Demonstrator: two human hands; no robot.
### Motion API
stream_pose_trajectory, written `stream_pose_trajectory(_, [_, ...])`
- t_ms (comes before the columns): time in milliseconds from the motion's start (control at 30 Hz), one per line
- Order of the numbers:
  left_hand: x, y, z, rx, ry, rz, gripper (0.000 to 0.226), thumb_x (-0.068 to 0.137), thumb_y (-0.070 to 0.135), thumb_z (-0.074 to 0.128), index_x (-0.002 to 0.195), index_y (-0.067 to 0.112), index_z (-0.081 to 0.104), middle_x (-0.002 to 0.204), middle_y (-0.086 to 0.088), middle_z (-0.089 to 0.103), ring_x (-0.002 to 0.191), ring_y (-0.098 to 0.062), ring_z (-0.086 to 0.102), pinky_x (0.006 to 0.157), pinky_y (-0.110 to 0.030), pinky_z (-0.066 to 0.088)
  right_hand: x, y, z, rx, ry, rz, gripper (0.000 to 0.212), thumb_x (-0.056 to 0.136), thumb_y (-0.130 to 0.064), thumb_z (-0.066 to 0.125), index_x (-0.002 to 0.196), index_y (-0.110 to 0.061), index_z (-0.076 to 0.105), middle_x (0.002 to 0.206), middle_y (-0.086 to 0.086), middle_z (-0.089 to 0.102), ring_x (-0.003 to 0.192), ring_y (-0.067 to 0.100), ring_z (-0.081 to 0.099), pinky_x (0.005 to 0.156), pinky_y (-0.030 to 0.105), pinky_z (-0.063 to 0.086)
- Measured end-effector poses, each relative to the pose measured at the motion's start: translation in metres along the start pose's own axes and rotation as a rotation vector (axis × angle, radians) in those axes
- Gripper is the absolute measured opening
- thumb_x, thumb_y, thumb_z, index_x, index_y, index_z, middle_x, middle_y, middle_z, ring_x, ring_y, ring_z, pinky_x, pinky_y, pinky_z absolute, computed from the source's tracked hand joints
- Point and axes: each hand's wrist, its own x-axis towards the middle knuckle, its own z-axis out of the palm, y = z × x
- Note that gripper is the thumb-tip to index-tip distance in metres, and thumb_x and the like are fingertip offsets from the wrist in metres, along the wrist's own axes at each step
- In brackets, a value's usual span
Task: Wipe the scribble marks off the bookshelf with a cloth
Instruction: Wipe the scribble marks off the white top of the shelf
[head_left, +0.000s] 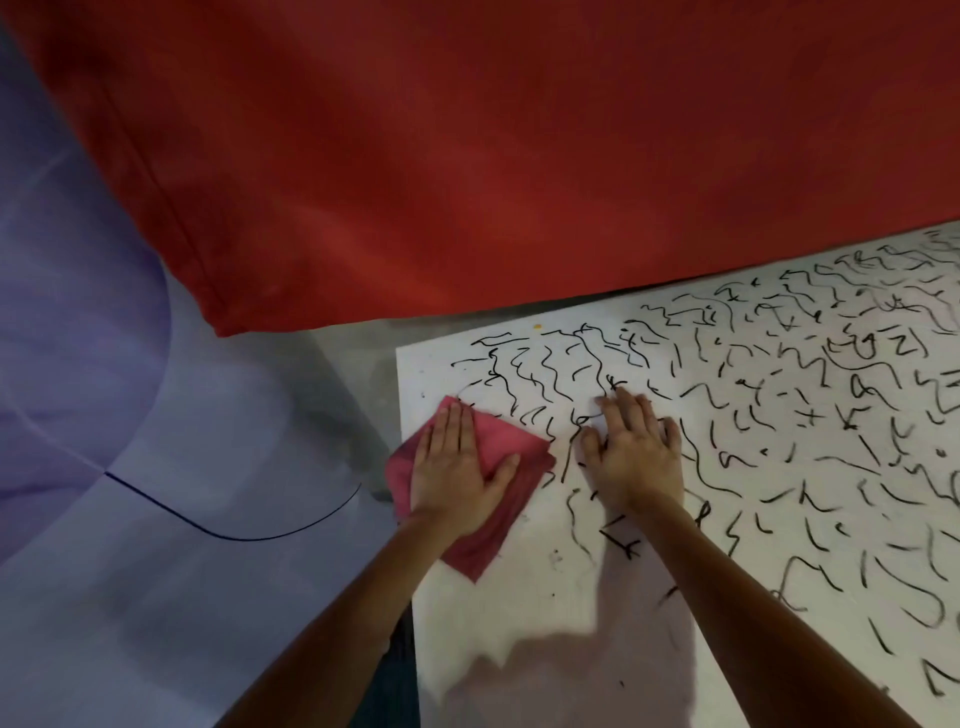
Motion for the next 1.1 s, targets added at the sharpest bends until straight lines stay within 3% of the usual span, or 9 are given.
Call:
stream_pose_trajectory(233, [-0.086, -0.003, 0.019, -0.058, 0.033, 0.226, 0.089, 0.092, 0.070, 0.013, 0.139, 0.000, 0.043, 0.144, -0.014, 0.046, 0.131, -0.023, 0.046, 0.111, -0.034, 0.033, 0.000, -0.001, 0.000, -0.004, -0.004, 0.002, 0.092, 0.071, -0.055, -0.011, 0.149, -0.025, 0.025, 0.159, -0.002, 0.017, 0.147, 0.019, 0.007, 0.116, 0.043, 0.003])
stream_pose_trajectory(400, [-0.003, -0.025, 0.003, 0.006, -0.011, 0.084, 0.127, 0.056, 0.086, -0.028, 0.152, 0.005, -0.006, 0.160, -0.010, -0.008, 0.148, -0.018, -0.008, 0.115, -0.028, -0.010, 0.000, 0.000, -0.001, 0.003, -0.023, 0.003, 0.076, 0.082, -0.052, 0.000, 0.150, -0.025, 0.023, 0.159, -0.002, 0.015, 0.147, 0.018, 0.005, 0.117, 0.042, 0.002])
stream_pose_trajectory(667, [-0.028, -0.006, 0.010, -0.043, -0.020, 0.068, 0.112, 0.070, 0.080, -0.019, 0.150, 0.002, -0.009, 0.159, -0.014, -0.012, 0.147, -0.023, -0.011, 0.119, -0.034, -0.006, -0.001, 0.000, -0.002, 0.006, 0.000, -0.006, 0.087, 0.075, -0.054, -0.006, 0.148, -0.023, 0.028, 0.158, 0.000, 0.020, 0.146, 0.019, 0.009, 0.116, 0.043, 0.005])
stream_pose_trajectory(767, [-0.077, -0.012, 0.018, -0.041, -0.006, 0.231, 0.097, 0.090, 0.073, 0.006, 0.146, -0.003, 0.029, 0.154, -0.017, 0.027, 0.142, -0.027, 0.027, 0.117, -0.039, 0.025, 0.000, 0.000, -0.001, 0.001, -0.002, -0.007, 0.090, 0.072, -0.055, -0.008, 0.148, -0.024, 0.029, 0.158, -0.001, 0.019, 0.146, 0.019, 0.009, 0.116, 0.043, 0.005])
stream_pose_trajectory(833, [-0.076, -0.026, 0.021, -0.004, 0.023, 0.309, 0.092, 0.092, 0.072, 0.015, 0.142, -0.001, 0.039, 0.150, -0.015, 0.036, 0.137, -0.028, 0.038, 0.111, -0.038, 0.029, 0.000, -0.001, -0.001, 0.001, -0.007, -0.002, 0.087, 0.074, -0.055, -0.007, 0.149, -0.024, 0.027, 0.158, -0.001, 0.018, 0.147, 0.019, 0.008, 0.116, 0.043, 0.004])
stream_pose_trajectory(900, [-0.051, -0.035, 0.010, 0.007, -0.022, 0.307, 0.105, 0.083, 0.081, 0.002, 0.149, 0.001, 0.022, 0.157, -0.011, 0.015, 0.145, -0.025, 0.021, 0.119, -0.037, 0.019, 0.000, -0.001, -0.001, -0.006, -0.005, 0.000, 0.082, 0.078, -0.053, -0.004, 0.148, -0.025, 0.027, 0.158, -0.001, 0.018, 0.147, 0.018, 0.008, 0.117, 0.043, 0.004])
stream_pose_trajectory(967, [-0.012, -0.041, -0.001, 0.024, -0.045, 0.248, 0.121, 0.063, 0.087, -0.020, 0.152, 0.007, -0.002, 0.155, -0.003, -0.014, 0.148, -0.018, -0.005, 0.116, -0.029, -0.008, 0.000, -0.001, -0.001, -0.007, -0.003, 0.001, 0.085, 0.075, -0.053, -0.006, 0.148, -0.025, 0.027, 0.158, -0.001, 0.018, 0.147, 0.018, 0.008, 0.116, 0.043, 0.005])
stream_pose_trajectory(1033, [0.034, -0.046, -0.006, 0.051, -0.043, 0.157, 0.130, 0.054, 0.090, -0.019, 0.152, 0.006, -0.005, 0.157, -0.004, -0.015, 0.147, -0.017, -0.009, 0.112, -0.024, -0.013, -0.001, -0.002, -0.002, 0.002, -0.008, 0.006, 0.087, 0.073, -0.054, -0.007, 0.148, -0.026, 0.027, 0.159, -0.002, 0.017, 0.147, 0.018, 0.007, 0.116, 0.043, 0.004])
stream_pose_trajectory(1100, [0.077, -0.049, -0.008, 0.043, -0.032, 0.060, 0.116, 0.069, 0.084, -0.002, 0.152, 0.003, -0.001, 0.160, -0.011, -0.005, 0.148, -0.020, -0.005, 0.116, -0.029, -0.005, 0.000, -0.003, -0.003, 0.007, -0.013, 0.011, 0.088, 0.072, -0.055, -0.007, 0.148, -0.025, 0.026, 0.159, -0.002, 0.016, 0.147, 0.018, 0.005, 0.116, 0.042, 0.003])
